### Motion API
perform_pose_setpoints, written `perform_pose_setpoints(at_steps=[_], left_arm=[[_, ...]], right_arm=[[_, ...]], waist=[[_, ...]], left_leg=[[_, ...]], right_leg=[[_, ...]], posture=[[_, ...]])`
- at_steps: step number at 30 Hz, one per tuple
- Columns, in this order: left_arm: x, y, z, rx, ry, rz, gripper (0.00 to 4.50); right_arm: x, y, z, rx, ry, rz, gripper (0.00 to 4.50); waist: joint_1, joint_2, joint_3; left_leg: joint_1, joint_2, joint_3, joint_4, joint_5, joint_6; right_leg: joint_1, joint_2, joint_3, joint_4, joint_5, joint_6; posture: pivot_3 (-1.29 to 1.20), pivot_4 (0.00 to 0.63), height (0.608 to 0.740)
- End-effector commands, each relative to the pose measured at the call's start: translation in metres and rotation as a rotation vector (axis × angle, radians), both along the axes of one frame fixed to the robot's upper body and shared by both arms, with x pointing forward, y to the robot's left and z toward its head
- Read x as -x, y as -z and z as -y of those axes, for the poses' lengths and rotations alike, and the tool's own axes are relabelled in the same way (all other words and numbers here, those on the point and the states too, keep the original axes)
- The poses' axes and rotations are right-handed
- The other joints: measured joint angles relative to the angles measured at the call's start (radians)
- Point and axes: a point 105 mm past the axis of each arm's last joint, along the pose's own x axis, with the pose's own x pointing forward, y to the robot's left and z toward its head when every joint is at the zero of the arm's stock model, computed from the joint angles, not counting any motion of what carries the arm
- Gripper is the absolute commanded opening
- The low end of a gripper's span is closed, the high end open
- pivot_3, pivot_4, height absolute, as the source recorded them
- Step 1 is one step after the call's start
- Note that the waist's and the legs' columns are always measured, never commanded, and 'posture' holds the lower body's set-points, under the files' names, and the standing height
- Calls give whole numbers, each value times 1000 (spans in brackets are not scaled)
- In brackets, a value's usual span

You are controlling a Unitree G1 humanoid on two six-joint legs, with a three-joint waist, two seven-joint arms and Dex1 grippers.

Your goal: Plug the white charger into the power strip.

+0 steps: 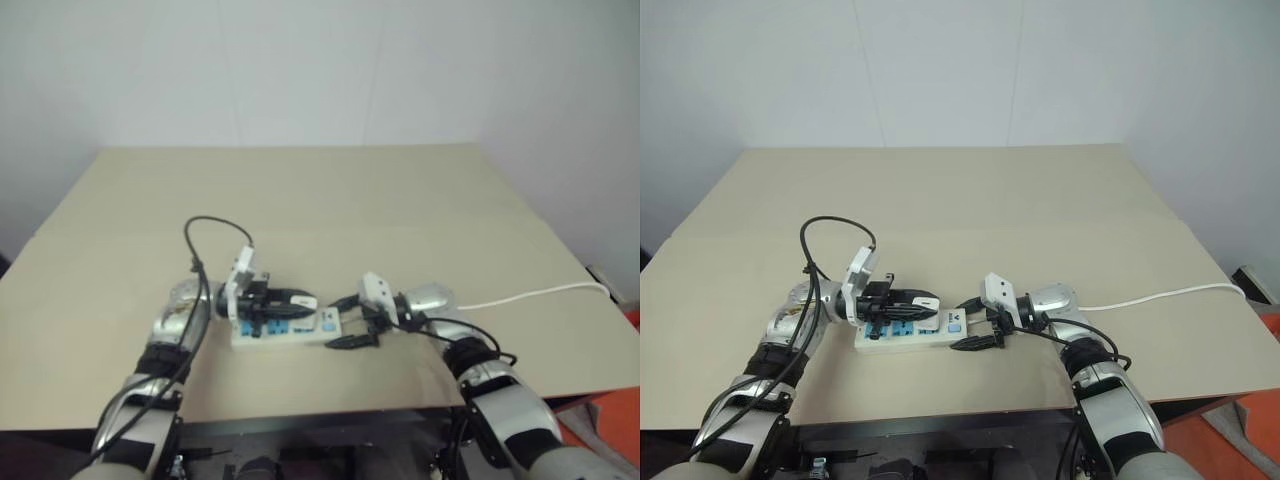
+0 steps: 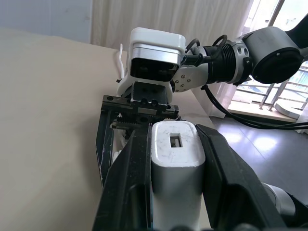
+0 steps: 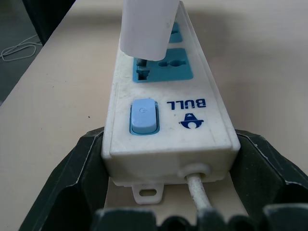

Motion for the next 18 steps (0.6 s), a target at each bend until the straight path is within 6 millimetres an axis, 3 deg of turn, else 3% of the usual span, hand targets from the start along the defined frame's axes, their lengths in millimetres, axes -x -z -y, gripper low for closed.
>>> perform_pose_setpoints(at_steps=[1,18], left_arm=[[4,10,1,-31,-1,-22,1017],[2,22,2,-73,-27,8,1017]], right_arm=[[-3,8,3,16,50,-14,3432],[-3,11,2,23,52,-16,3432]], waist=[[0,0,0],[1,0,-4]], left_leg=[[1,0,0,0,0,0],[4,0,1,-2,0,0]], right_leg=[[0,0,0,0,0,0],[2,0,2,0,0,0]], posture=[[0,150,740],[0,150,740]])
